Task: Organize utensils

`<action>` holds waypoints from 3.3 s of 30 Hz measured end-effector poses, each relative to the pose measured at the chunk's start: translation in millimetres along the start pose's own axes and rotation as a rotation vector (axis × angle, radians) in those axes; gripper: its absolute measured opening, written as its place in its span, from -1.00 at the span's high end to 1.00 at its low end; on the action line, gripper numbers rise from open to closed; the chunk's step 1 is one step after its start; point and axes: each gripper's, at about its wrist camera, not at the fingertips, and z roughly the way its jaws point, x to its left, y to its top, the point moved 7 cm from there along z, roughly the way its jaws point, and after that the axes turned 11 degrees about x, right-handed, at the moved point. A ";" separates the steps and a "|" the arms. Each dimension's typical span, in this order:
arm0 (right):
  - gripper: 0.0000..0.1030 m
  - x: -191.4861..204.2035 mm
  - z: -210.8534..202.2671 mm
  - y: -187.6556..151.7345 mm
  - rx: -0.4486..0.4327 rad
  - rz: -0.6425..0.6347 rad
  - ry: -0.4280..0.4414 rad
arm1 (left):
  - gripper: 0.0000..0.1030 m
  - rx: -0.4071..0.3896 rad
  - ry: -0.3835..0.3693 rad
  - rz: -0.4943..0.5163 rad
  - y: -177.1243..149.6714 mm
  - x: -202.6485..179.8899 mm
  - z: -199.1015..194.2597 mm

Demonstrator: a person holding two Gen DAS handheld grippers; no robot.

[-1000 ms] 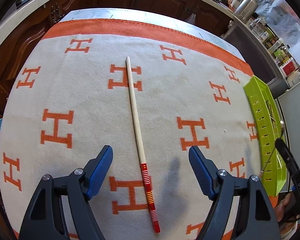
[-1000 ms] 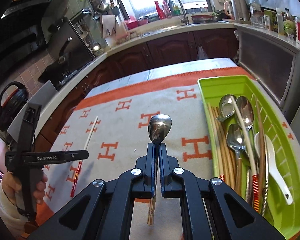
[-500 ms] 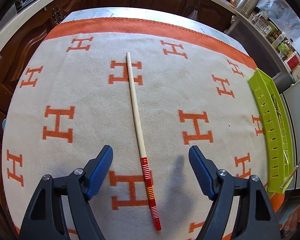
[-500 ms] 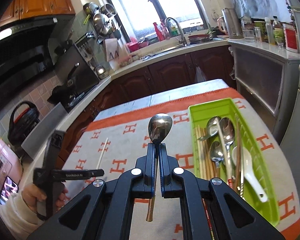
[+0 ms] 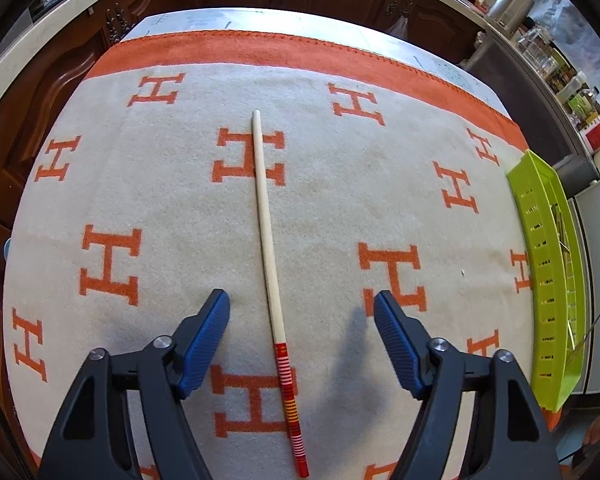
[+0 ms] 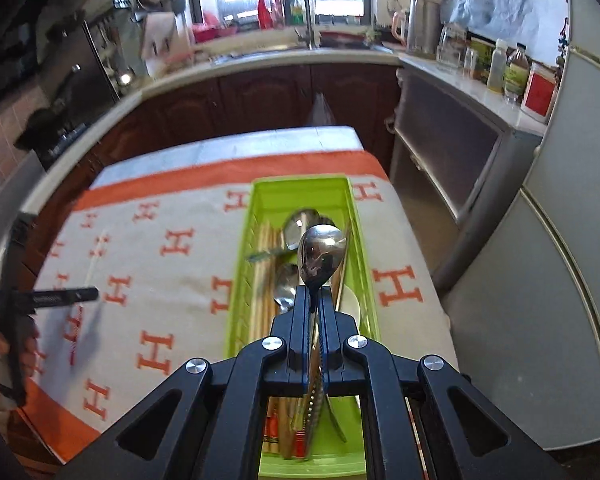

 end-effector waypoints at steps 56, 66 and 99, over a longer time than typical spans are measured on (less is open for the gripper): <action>0.88 -68.2 -28.5 -28.2 -0.104 0.410 0.346 | 0.94 -0.066 -0.439 0.115 -31.4 -248.4 -67.7; 0.88 -99.2 -45.9 -57.9 -0.100 0.491 0.326 | 0.93 0.019 -0.345 0.112 -47.5 -303.2 -2.7; 0.82 -0.7 44.1 -87.1 0.271 0.285 0.403 | 0.02 -0.196 -0.248 -0.029 -59.8 -147.3 -77.2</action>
